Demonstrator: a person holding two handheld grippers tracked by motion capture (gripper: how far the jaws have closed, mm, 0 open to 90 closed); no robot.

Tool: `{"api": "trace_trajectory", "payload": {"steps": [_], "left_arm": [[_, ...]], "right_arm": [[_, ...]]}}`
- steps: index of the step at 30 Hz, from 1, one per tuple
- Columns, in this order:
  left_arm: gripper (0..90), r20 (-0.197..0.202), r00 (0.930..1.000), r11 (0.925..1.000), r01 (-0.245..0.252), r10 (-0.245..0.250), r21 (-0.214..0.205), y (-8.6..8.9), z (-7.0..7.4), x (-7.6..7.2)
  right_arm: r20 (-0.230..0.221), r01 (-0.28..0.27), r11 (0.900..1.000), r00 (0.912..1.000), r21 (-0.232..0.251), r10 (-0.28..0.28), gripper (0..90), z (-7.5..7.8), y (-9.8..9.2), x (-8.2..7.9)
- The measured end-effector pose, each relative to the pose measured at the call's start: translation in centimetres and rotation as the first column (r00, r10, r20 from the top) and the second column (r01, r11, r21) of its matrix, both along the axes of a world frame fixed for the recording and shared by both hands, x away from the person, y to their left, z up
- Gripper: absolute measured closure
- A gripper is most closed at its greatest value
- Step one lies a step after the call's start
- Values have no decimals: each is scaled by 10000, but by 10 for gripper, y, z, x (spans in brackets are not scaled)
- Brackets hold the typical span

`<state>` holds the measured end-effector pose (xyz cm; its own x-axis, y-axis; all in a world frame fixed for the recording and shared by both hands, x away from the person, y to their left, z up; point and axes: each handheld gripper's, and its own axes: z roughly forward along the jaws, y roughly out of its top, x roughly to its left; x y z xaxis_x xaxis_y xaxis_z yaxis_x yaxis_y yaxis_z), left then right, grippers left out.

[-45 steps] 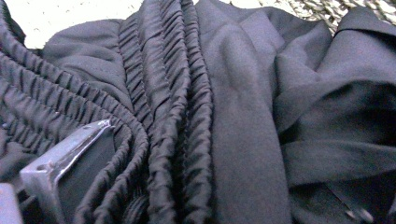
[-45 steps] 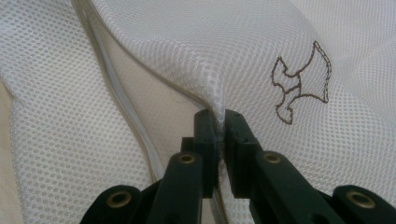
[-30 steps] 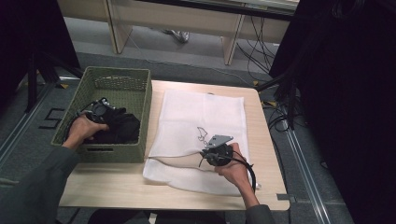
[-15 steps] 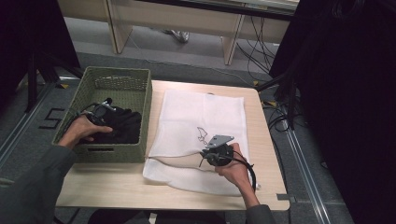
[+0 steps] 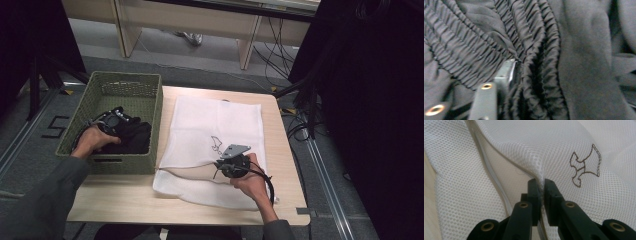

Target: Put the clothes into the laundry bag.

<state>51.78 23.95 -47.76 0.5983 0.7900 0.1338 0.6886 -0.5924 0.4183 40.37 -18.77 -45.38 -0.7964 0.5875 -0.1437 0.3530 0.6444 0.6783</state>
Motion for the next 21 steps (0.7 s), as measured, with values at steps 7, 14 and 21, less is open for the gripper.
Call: {"api": "trace_trajectory", "payload": {"steps": [7,14,21], "left_arm": [[598,118,9997,9985,-195,202,-509,7,10,0],[615,668,9965,9793,-351,493,-1993,19,36,-10],[615,1232,9898,9510,-308,719,-3076,33,68,-24]], "right_arm": [[31,-144,9999,9999,90,144,853,1,-1,1],[17,94,9996,10000,272,-94,865,4,-3,1],[51,12,9995,10000,325,-13,866,9,-3,2]]}}
